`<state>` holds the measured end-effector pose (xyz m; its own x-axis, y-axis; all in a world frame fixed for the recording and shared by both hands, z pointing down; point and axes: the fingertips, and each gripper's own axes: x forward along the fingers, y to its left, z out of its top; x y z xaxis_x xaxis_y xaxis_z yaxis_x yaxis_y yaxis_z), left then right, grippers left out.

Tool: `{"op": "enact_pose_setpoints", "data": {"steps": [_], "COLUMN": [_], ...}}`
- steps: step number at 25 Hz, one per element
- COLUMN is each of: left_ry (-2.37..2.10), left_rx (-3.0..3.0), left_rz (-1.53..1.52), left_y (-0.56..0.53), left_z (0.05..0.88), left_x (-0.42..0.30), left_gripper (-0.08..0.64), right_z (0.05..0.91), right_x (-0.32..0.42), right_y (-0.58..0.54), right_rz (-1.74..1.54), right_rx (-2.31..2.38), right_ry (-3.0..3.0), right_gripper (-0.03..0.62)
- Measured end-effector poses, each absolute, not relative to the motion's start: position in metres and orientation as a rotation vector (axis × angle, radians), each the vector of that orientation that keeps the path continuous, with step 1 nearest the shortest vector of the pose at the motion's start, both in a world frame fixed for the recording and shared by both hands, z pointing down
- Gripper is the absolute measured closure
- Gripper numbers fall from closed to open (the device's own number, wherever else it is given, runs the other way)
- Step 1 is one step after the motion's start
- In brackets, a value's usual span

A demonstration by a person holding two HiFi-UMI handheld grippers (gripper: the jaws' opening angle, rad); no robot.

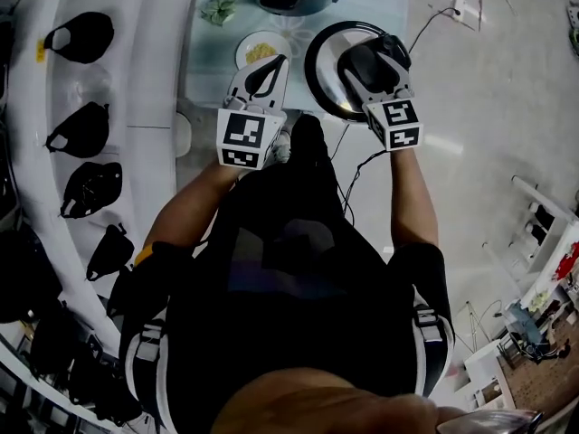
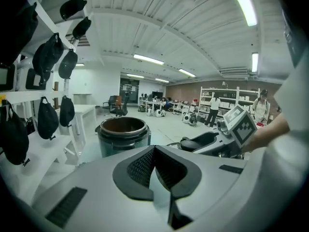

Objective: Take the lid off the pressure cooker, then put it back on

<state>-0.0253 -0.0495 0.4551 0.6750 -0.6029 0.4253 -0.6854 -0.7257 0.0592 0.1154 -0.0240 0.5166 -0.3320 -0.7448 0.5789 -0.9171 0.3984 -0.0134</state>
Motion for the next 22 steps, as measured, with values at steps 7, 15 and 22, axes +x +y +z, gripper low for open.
{"op": "enact_pose_setpoints", "data": {"steps": [7, 15, 22], "left_ry": [-1.011, -0.997, -0.999], "left_rx": [2.643, 2.630, 2.595], "left_rz": [0.635, 0.704, 0.742], "left_y": [-0.042, -0.038, -0.043], "left_z": [0.493, 0.515, 0.530], "left_x": [-0.018, -0.012, -0.012], "left_gripper": [0.552, 0.552, 0.552], "right_z": [0.555, 0.593, 0.622], "right_x": [0.124, 0.135, 0.132], "right_y": [-0.030, -0.042, -0.053], "right_rz": [0.504, 0.517, 0.506], "right_rx": [1.468, 1.494, 1.463], "right_ry": [-2.142, -2.094, -2.067], "right_gripper": [0.296, 0.295, 0.295]}}
